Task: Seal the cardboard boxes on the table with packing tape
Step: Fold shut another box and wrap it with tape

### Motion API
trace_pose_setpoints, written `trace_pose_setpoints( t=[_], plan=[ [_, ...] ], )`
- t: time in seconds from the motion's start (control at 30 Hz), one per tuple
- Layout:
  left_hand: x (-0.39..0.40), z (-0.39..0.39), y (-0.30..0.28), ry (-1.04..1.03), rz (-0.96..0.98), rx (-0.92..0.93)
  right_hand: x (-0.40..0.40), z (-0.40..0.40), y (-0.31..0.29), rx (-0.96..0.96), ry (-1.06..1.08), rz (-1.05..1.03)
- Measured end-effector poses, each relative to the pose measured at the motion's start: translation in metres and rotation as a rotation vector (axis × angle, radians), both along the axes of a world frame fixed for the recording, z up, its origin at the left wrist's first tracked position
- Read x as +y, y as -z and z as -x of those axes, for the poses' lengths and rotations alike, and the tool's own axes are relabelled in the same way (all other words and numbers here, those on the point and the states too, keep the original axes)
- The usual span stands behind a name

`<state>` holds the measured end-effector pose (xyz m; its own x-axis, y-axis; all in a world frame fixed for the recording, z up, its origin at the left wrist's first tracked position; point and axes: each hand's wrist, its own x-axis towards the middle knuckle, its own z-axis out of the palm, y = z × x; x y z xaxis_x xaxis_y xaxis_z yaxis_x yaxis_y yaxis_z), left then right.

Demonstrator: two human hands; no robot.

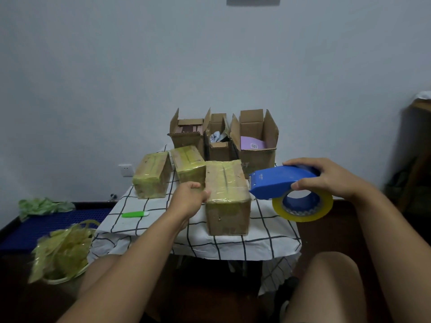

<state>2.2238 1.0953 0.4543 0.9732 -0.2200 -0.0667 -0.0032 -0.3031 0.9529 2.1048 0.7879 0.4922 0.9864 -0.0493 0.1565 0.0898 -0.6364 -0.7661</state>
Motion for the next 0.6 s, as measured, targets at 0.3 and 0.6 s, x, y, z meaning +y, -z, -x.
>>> trace_pose_setpoints(
  t=[0.3, 0.6],
  plan=[
    [0.003, -0.007, 0.011, -0.008, 0.017, 0.079, -0.001, -0.004, 0.001, 0.013, 0.003, 0.034],
    [0.002, -0.004, 0.011, 0.024, 0.048, 0.151, -0.001, -0.003, 0.004, 0.02, 0.003, 0.037]
  ],
)
